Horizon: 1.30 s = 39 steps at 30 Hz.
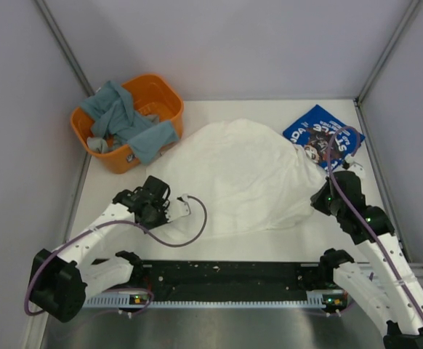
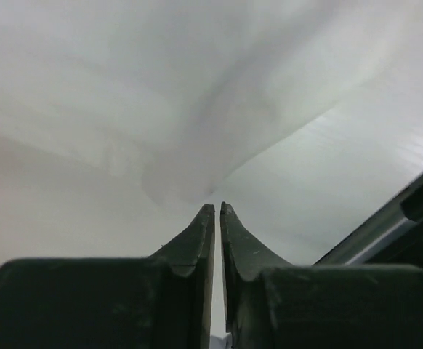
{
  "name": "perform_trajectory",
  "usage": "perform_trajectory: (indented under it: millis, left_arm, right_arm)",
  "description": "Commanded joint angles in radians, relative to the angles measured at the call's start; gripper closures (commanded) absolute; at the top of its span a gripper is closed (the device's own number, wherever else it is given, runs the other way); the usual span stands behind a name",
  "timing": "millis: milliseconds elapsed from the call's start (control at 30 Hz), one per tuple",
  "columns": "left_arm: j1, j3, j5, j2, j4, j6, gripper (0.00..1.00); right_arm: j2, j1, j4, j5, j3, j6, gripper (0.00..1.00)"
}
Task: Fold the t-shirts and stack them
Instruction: Flatten out the tshirt
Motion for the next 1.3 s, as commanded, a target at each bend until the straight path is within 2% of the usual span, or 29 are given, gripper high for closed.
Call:
perform_trajectory:
  millis: [0,33,100,233,333,800,967,1067,1167,1267]
  left_arm:
    - [-0.040,0.026,0.379,-0.006,-0.077,0.075,0.83]
    - [-0.058,0.019,0.438,-0.003,-0.079,0.104,0.78]
    - [-0.089,-0.002,0.463,0.008,-0.093,0.170,0.68]
    - [-0.091,-0.050,0.290,0.038,-0.021,0.199,0.61]
    - [-0.086,-0.063,0.184,0.072,0.048,0.198,0.52]
    - [0.056,0.139,0.233,0.313,0.249,0.144,0.54]
    - [0.125,0.265,0.302,0.417,0.209,0.162,0.54]
    - [0.139,0.315,0.331,0.457,0.122,0.184,0.54]
    - [0.145,0.309,0.397,0.407,0.039,0.250,0.54]
    - [0.145,0.279,0.434,0.324,0.022,0.306,0.53]
  right_arm:
    - [0.036,0.005,0.003,0.028,0.045,-0.040,1.00]
    - [0.051,0.005,0.016,0.037,0.060,-0.053,1.00]
    - [0.088,0.005,0.058,0.047,0.094,-0.077,1.00]
    - [0.157,0.003,0.089,0.060,0.163,-0.125,1.00]
    - [0.189,0.000,0.107,0.073,0.189,-0.153,1.00]
    - [0.179,-0.060,0.121,0.063,0.205,-0.203,1.00]
    - [0.185,-0.072,0.125,0.060,0.199,-0.211,1.00]
    - [0.188,-0.083,0.128,0.056,0.197,-0.222,1.00]
    - [0.183,-0.092,0.128,0.054,0.189,-0.232,1.00]
    - [0.186,-0.103,0.136,0.050,0.177,-0.240,1.00]
